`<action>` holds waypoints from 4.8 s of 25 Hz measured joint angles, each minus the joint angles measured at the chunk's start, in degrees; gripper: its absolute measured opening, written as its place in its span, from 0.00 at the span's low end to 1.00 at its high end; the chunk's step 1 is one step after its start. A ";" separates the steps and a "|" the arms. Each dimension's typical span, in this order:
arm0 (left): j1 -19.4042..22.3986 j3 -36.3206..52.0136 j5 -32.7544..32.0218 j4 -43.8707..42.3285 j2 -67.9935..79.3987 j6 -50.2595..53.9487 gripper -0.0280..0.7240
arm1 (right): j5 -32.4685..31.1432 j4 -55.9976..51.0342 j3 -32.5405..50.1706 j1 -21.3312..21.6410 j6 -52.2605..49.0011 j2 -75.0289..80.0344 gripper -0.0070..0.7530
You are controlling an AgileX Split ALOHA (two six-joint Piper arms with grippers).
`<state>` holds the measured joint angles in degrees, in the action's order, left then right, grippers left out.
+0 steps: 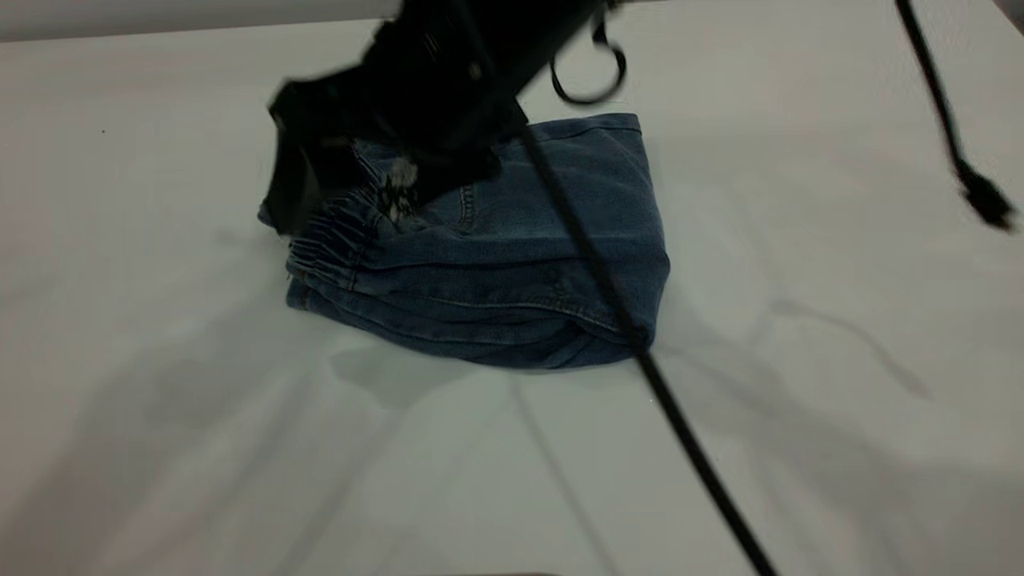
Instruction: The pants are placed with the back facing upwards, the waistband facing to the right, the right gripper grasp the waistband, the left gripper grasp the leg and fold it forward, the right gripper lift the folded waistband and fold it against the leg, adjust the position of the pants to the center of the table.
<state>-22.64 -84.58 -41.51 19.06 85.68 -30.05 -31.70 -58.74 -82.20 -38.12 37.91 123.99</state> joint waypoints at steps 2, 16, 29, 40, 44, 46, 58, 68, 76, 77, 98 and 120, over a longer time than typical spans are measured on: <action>0.00 0.00 0.00 0.00 0.00 0.00 0.56 | -1.66 10.96 -3.75 -0.06 -13.71 0.24 0.78; 0.00 0.06 0.00 0.20 0.00 0.00 0.56 | -17.17 41.31 -27.04 -1.28 -71.00 14.95 0.73; 0.00 0.06 -0.71 1.12 0.00 0.05 0.56 | -14.53 40.46 -28.29 -1.53 -75.55 20.44 0.72; 0.00 0.06 -0.71 1.12 0.00 0.05 0.56 | -20.36 45.72 -28.40 -4.45 -67.26 20.44 0.69; 0.00 0.06 -0.71 1.12 0.00 0.05 0.56 | -22.87 47.73 -28.47 -5.51 -65.97 20.44 0.69; 0.00 0.06 -0.71 1.19 0.00 0.05 0.56 | -23.84 48.32 -28.47 -5.96 -64.81 20.44 0.69; 0.00 0.06 -0.96 1.27 -0.32 0.10 0.56 | -37.33 52.26 -39.80 -8.10 -58.86 22.25 0.67; 0.00 0.07 -2.96 -2.33 -12.51 0.10 0.56 | -39.22 56.17 -52.91 -8.10 -50.65 13.05 0.61; 0.00 0.07 -10.40 -11.23 -24.35 5.11 0.56 | -40.21 56.73 -52.85 -8.14 -44.69 -5.07 0.61; 0.00 0.07 -11.74 -12.82 -25.41 6.28 0.56 | -40.31 56.73 -52.36 -8.14 -43.98 -7.68 0.61; 0.00 10.28 -25.69 -17.40 -39.89 20.90 0.56 | -40.99 58.74 0.06 -8.14 -40.02 -61.94 0.61; 0.00 52.37 -25.44 -17.29 -69.58 26.13 0.56 | -32.85 60.82 52.88 -8.14 -45.38 -97.87 0.61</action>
<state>-22.64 -32.21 -66.95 1.77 16.10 -3.92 -64.55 2.09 -29.32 -46.26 -7.47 26.11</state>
